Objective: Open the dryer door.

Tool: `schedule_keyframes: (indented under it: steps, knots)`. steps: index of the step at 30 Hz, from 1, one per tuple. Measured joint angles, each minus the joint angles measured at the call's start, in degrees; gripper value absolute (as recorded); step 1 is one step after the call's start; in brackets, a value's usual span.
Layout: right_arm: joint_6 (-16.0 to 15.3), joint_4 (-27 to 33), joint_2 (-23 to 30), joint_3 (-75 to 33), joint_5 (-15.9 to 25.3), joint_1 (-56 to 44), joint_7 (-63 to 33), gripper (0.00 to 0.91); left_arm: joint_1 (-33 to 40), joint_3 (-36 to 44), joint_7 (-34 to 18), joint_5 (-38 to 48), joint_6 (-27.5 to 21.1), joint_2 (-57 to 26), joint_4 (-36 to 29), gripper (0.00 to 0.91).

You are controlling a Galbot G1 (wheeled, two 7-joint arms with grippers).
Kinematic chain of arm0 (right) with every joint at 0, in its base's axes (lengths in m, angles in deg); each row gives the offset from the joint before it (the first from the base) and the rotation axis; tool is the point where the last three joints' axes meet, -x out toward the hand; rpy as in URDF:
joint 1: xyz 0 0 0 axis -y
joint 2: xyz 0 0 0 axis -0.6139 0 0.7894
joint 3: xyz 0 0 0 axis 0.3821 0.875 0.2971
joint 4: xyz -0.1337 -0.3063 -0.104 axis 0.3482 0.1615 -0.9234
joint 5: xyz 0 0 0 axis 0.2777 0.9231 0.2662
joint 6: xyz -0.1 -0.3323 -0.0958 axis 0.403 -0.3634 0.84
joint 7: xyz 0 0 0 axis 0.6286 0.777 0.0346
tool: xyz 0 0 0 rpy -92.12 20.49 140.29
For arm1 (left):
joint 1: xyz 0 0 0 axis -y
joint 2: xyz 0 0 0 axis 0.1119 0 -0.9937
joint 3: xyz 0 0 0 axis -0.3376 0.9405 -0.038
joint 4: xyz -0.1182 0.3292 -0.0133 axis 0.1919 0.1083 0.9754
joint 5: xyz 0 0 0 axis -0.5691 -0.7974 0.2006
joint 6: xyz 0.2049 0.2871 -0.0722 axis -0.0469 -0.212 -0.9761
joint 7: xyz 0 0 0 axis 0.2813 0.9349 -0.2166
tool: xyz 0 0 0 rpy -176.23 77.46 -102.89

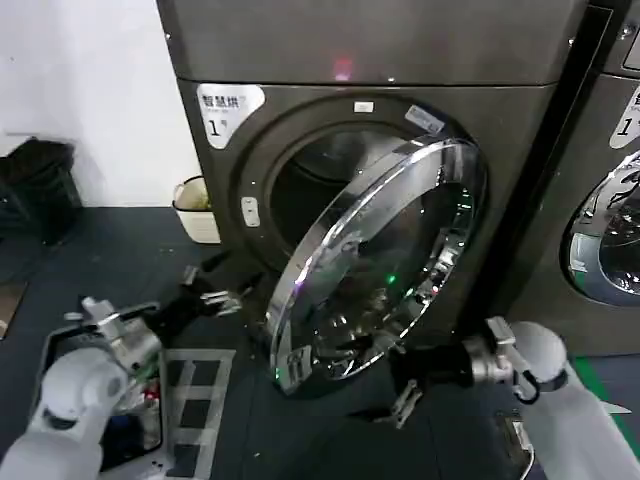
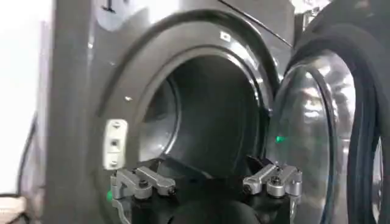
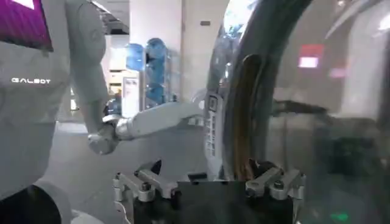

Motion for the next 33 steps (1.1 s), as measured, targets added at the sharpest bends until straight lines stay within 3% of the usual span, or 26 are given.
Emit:
schedule_keyframes:
  steps: [9,20,28,33]
  knots:
    - [1.7,1.1,-1.5,-14.1,-0.1,-5.1,0.0,0.907,3.5,5.0,1.6,-0.5,-0.9,0.8,1.1,0.907]
    - [2.8,2.3,2.4,-35.2,1.8,-12.0,-5.1,0.907,5.6,10.3,5.0,-2.5,-2.0,1.1,0.8,0.907]
    - [6.1,2.5,3.1,-50.4,-6.8,-16.4,-17.7,0.907,5.7,13.8,5.8,-3.1,-2.3,0.7,-1.1,0.907]
    - [8.7,2.5,3.0,-56.7,-8.3,-18.0,-29.9,0.907,5.7,16.0,6.1,-3.3,-1.4,0.4,-1.7,0.907]
